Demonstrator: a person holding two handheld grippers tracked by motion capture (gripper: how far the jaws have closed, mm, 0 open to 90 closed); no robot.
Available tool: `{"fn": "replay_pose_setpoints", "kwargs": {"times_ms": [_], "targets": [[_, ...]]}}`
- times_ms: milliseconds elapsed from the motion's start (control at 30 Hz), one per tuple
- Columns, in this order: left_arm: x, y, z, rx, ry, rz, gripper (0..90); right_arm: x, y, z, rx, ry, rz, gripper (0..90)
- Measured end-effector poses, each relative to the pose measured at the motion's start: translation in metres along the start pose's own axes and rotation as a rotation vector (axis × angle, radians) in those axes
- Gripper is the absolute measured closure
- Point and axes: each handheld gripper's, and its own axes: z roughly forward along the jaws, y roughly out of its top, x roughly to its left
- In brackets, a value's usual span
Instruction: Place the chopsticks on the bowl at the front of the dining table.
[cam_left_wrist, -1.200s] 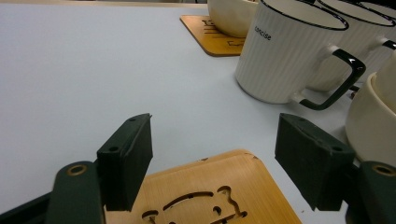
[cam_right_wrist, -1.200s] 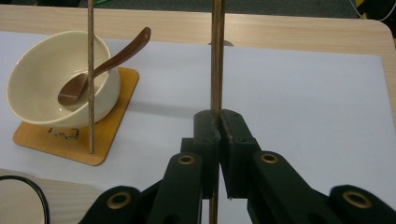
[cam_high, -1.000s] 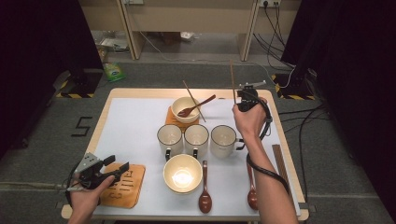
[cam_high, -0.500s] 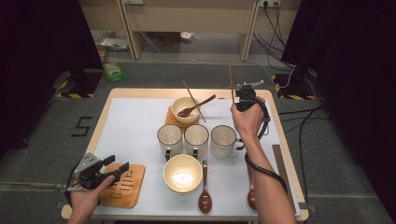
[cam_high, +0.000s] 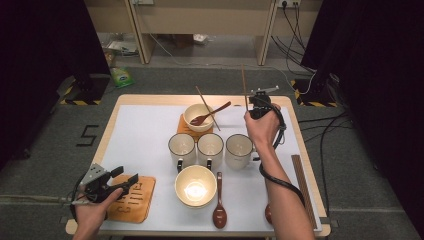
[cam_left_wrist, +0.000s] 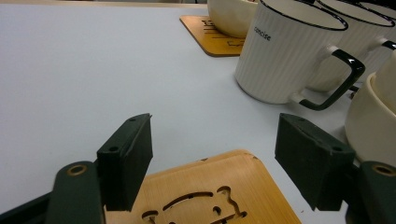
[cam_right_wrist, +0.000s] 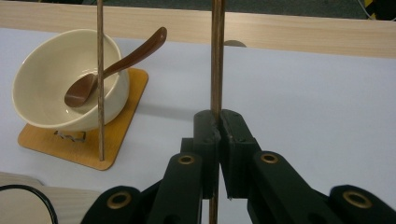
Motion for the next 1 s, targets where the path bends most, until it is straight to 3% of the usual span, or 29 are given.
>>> {"fn": "replay_pose_setpoints", "kwargs": {"times_ms": [1000], "targets": [[0.0002,0.0003,-0.0003,-0.001,0.0,0.0,26.8,0.0092,0.0034,0.0064,-0.001,0.011,-0.01,85.4]]}}
